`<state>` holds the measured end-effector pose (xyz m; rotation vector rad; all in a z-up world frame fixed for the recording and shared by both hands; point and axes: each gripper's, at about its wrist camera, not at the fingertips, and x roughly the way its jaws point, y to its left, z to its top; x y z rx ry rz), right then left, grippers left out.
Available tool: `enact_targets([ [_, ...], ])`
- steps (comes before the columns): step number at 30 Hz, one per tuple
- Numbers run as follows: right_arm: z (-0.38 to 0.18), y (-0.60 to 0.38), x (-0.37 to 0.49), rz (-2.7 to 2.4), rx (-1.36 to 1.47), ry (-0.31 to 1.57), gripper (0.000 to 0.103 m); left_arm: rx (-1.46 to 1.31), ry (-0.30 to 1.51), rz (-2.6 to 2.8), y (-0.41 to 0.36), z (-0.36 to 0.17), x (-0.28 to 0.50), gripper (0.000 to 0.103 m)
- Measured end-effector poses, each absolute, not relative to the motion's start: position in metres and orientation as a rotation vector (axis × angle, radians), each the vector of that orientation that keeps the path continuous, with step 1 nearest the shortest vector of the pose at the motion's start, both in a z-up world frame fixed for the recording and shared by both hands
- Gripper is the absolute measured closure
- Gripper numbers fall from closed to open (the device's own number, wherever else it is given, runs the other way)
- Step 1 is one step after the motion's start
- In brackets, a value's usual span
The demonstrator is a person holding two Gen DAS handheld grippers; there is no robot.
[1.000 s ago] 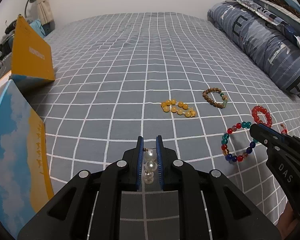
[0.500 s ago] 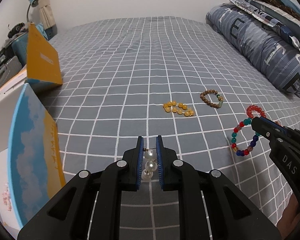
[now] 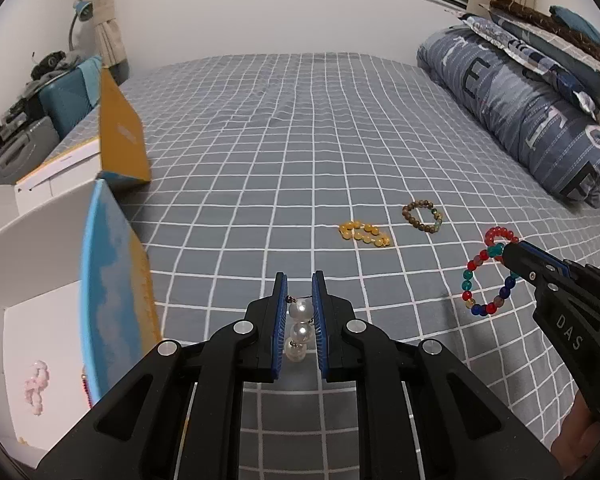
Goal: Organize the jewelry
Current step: 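Carry the pearl earrings and multicolour bracelet with both tools over the white box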
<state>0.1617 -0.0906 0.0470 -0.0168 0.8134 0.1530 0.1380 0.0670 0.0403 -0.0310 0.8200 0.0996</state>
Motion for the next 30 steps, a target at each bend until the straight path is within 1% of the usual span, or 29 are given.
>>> enact_targets([
  [17, 0.084, -0.063, 0.130, 0.174, -0.042, 0.775, 0.094, -0.056, 0.753, 0.143, 0.097, 0.083, 0.096, 0.091],
  [30, 0.114, -0.014, 0.107, 0.257, -0.051, 0.730, 0.094, -0.078, 0.716, 0.192, 0.135, 0.110, 0.061, 0.091],
])
